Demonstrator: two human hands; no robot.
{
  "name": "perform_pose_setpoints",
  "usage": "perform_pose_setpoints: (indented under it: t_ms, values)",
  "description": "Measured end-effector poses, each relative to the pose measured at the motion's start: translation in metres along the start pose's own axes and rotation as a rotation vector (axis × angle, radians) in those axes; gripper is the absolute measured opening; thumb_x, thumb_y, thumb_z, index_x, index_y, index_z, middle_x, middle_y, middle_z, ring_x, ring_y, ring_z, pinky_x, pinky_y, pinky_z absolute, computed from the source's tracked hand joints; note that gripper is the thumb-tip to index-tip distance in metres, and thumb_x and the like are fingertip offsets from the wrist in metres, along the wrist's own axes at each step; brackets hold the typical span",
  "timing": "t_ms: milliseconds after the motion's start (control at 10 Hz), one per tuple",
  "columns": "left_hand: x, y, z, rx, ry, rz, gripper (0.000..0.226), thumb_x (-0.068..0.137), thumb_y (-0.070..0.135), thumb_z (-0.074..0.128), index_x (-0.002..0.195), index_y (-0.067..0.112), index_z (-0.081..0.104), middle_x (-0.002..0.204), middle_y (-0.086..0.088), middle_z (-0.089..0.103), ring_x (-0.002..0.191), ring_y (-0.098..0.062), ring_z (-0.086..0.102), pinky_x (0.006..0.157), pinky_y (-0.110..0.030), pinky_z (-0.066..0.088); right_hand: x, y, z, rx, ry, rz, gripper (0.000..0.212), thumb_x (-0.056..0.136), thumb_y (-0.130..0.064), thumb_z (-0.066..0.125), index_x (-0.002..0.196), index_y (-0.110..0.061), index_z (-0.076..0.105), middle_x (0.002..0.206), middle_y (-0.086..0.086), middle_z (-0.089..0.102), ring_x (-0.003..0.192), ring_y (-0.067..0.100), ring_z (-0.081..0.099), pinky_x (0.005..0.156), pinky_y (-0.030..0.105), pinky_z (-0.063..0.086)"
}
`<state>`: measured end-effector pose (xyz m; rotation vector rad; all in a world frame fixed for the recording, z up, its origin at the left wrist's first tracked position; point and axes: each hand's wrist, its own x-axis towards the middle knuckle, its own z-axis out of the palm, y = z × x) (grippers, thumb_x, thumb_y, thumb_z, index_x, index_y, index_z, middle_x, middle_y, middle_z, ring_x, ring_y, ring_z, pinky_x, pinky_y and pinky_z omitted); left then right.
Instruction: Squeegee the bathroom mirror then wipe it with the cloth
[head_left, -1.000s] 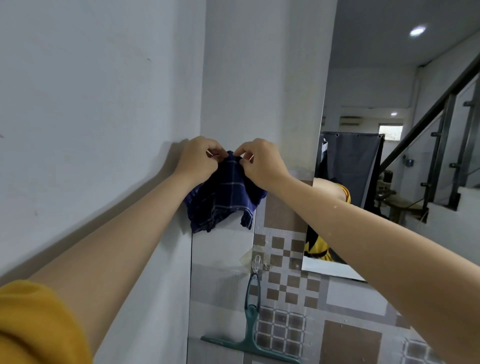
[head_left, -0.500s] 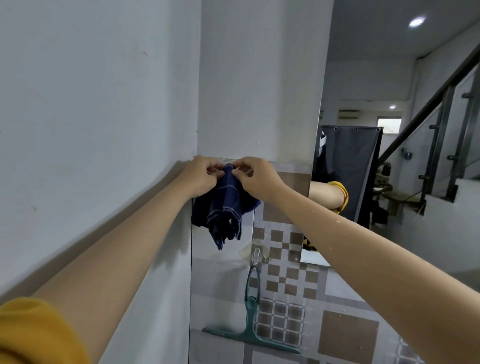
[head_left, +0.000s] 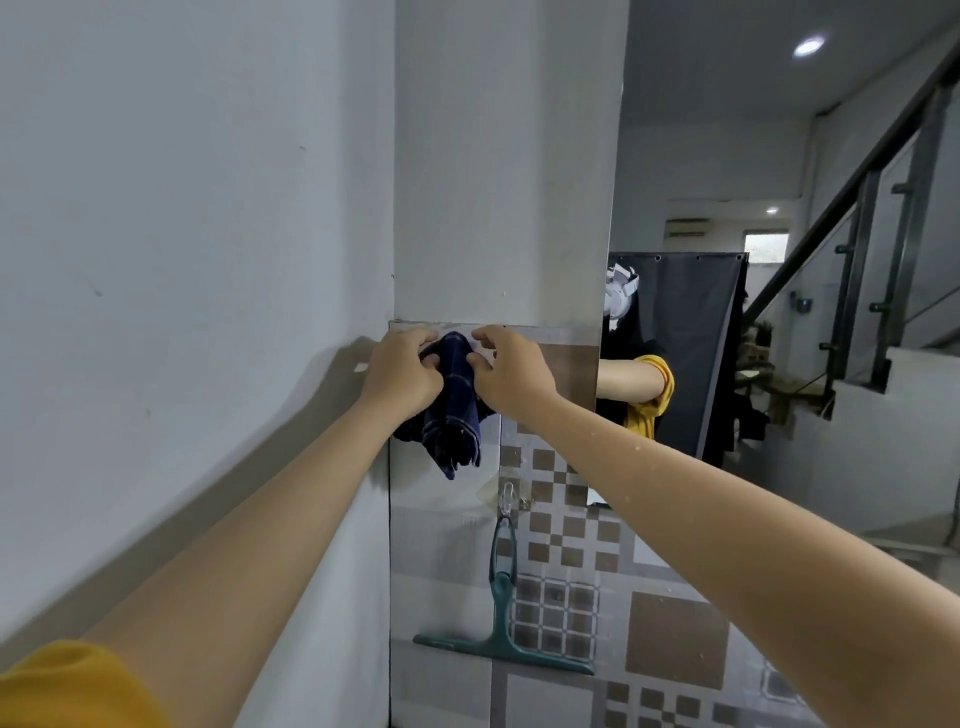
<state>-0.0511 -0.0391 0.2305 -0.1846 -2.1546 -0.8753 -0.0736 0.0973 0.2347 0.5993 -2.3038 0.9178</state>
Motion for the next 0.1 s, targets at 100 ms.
perform_pose_setpoints:
  t_ms: [100]
  values:
    - [-0.0097, 0.0066, -0.0007, -0.109, 0.042, -0.025, 0.038, 0.088, 0.006, 0.048, 0.125, 0.012, 0.053, 0.126, -0.006, 0.055, 0.117, -0.02, 0.049, 0.092, -0.023, 0.035, -0.0109, -0.0032, -0.009, 0.054, 0.089, -0.01, 0.041, 0.096, -0.024, 0.05, 0.136, -0.015, 0.046, 0.13, 0.006, 0.059, 0.115, 0.025, 0.057, 0.086, 0.033, 0.048]
